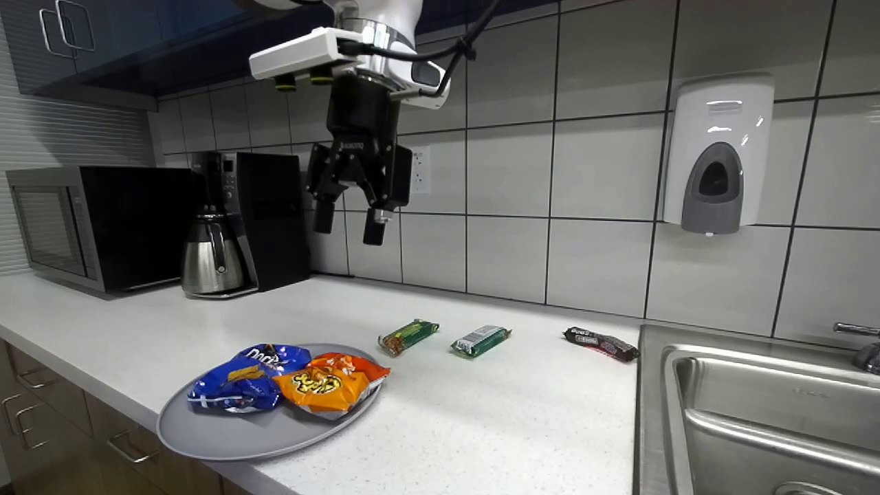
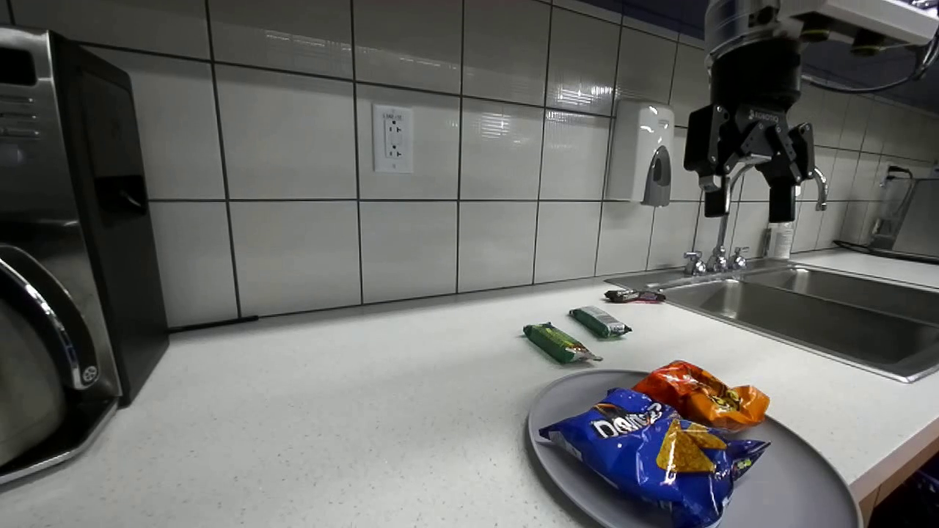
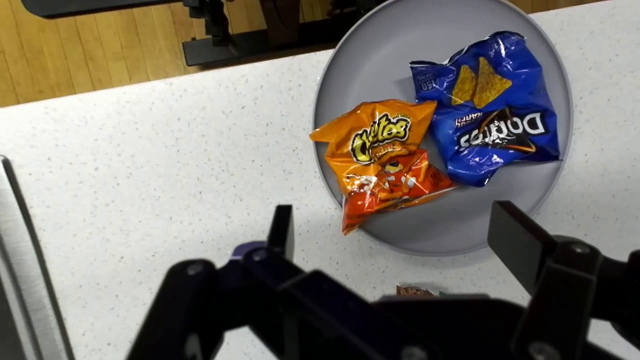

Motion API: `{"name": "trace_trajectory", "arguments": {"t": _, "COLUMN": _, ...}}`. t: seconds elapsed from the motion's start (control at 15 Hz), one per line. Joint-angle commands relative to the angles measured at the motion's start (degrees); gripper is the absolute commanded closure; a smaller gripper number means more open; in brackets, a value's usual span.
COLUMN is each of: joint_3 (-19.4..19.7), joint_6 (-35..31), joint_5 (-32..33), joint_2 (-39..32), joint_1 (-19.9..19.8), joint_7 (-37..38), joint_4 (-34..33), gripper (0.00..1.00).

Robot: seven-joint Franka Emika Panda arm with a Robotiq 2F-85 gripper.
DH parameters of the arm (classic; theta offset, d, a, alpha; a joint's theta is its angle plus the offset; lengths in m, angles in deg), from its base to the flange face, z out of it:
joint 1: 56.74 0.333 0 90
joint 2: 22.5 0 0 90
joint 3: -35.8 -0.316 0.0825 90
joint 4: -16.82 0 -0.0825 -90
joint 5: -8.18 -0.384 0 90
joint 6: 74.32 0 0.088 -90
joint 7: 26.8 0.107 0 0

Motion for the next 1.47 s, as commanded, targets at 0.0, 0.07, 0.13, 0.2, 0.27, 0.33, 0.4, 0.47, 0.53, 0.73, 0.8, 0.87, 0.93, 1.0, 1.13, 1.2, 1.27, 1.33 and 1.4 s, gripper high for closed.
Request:
{"name": "trace_trajectory", "arguments": {"t": 0.0, "joint_3": -0.9, "joint_6": -2.7, "joint_5": 2.2, "joint_2": 0.4, "joint_1": 0.3, "joint_7": -1.1, "joint_4": 2.3, "gripper": 0.00}}
{"name": "trace_trajectory", "arguments": {"t": 0.07, "joint_3": -1.0, "joint_6": -3.5, "joint_5": 2.7, "joint_2": 0.4, "joint_1": 0.4, "joint_7": -1.3, "joint_4": 2.9, "gripper": 0.00}}
{"name": "trace_trajectory", "arguments": {"t": 0.13, "joint_3": -1.2, "joint_6": -4.3, "joint_5": 3.4, "joint_2": 0.4, "joint_1": 0.5, "joint_7": -1.4, "joint_4": 3.5, "gripper": 0.00}}
{"name": "trace_trajectory", "arguments": {"t": 0.2, "joint_3": -1.3, "joint_6": -5.1, "joint_5": 3.9, "joint_2": 0.3, "joint_1": 0.7, "joint_7": -1.7, "joint_4": 4.1, "gripper": 0.00}}
{"name": "trace_trajectory", "arguments": {"t": 0.27, "joint_3": -1.5, "joint_6": -6.1, "joint_5": 4.4, "joint_2": 0.3, "joint_1": 0.9, "joint_7": -1.7, "joint_4": 4.7, "gripper": 0.00}}
{"name": "trace_trajectory", "arguments": {"t": 0.33, "joint_3": -1.6, "joint_6": -7.2, "joint_5": 4.7, "joint_2": 0.3, "joint_1": 1.1, "joint_7": -1.6, "joint_4": 5.2, "gripper": 0.00}}
{"name": "trace_trajectory", "arguments": {"t": 0.4, "joint_3": -1.8, "joint_6": -8.2, "joint_5": 4.6, "joint_2": 0.3, "joint_1": 1.3, "joint_7": -1.6, "joint_4": 5.8, "gripper": 0.00}}
{"name": "trace_trajectory", "arguments": {"t": 0.47, "joint_3": -2.1, "joint_6": -9.4, "joint_5": 4.8, "joint_2": 0.2, "joint_1": 1.5, "joint_7": -1.2, "joint_4": 6.4, "gripper": 0.00}}
{"name": "trace_trajectory", "arguments": {"t": 0.53, "joint_3": -2.3, "joint_6": -10.2, "joint_5": 4.8, "joint_2": 0.1, "joint_1": 1.8, "joint_7": -1.0, "joint_4": 6.8, "gripper": 0.00}}
{"name": "trace_trajectory", "arguments": {"t": 0.73, "joint_3": -3.1, "joint_6": -13.2, "joint_5": 4.6, "joint_2": -0.7, "joint_1": 2.3, "joint_7": 0.3, "joint_4": 8.0, "gripper": 0.00}}
{"name": "trace_trajectory", "arguments": {"t": 0.8, "joint_3": -3.3, "joint_6": -14.2, "joint_5": 4.6, "joint_2": -1.0, "joint_1": 2.4, "joint_7": 0.7, "joint_4": 8.3, "gripper": 0.00}}
{"name": "trace_trajectory", "arguments": {"t": 0.87, "joint_3": -3.5, "joint_6": -15.3, "joint_5": 4.7, "joint_2": -1.3, "joint_1": 2.5, "joint_7": 1.1, "joint_4": 8.7, "gripper": 0.00}}
{"name": "trace_trajectory", "arguments": {"t": 0.93, "joint_3": -3.6, "joint_6": -16.4, "joint_5": 4.6, "joint_2": -1.7, "joint_1": 2.5, "joint_7": 1.1, "joint_4": 9.1, "gripper": 0.00}}
{"name": "trace_trajectory", "arguments": {"t": 1.0, "joint_3": -3.8, "joint_6": -17.5, "joint_5": 4.6, "joint_2": -2.2, "joint_1": 2.6, "joint_7": 1.2, "joint_4": 9.5, "gripper": 0.00}}
{"name": "trace_trajectory", "arguments": {"t": 1.13, "joint_3": -4.1, "joint_6": -20.0, "joint_5": 5.1, "joint_2": -3.1, "joint_1": 2.5, "joint_7": 1.9, "joint_4": 10.2, "gripper": 0.00}}
{"name": "trace_trajectory", "arguments": {"t": 1.2, "joint_3": -4.2, "joint_6": -21.0, "joint_5": 5.0, "joint_2": -3.6, "joint_1": 2.6, "joint_7": 2.0, "joint_4": 10.5, "gripper": 0.00}}
{"name": "trace_trajectory", "arguments": {"t": 1.27, "joint_3": -4.3, "joint_6": -22.1, "joint_5": 5.1, "joint_2": -4.1, "joint_1": 2.6, "joint_7": 2.4, "joint_4": 10.8, "gripper": 0.00}}
{"name": "trace_trajectory", "arguments": {"t": 1.33, "joint_3": -4.5, "joint_6": -23.3, "joint_5": 5.4, "joint_2": -4.5, "joint_1": 2.5, "joint_7": 3.1, "joint_4": 11.1, "gripper": 0.00}}
{"name": "trace_trajectory", "arguments": {"t": 1.4, "joint_3": -4.6, "joint_6": -24.6, "joint_5": 5.9, "joint_2": -5.0, "joint_1": 2.5, "joint_7": 3.8, "joint_4": 11.4, "gripper": 0.00}}
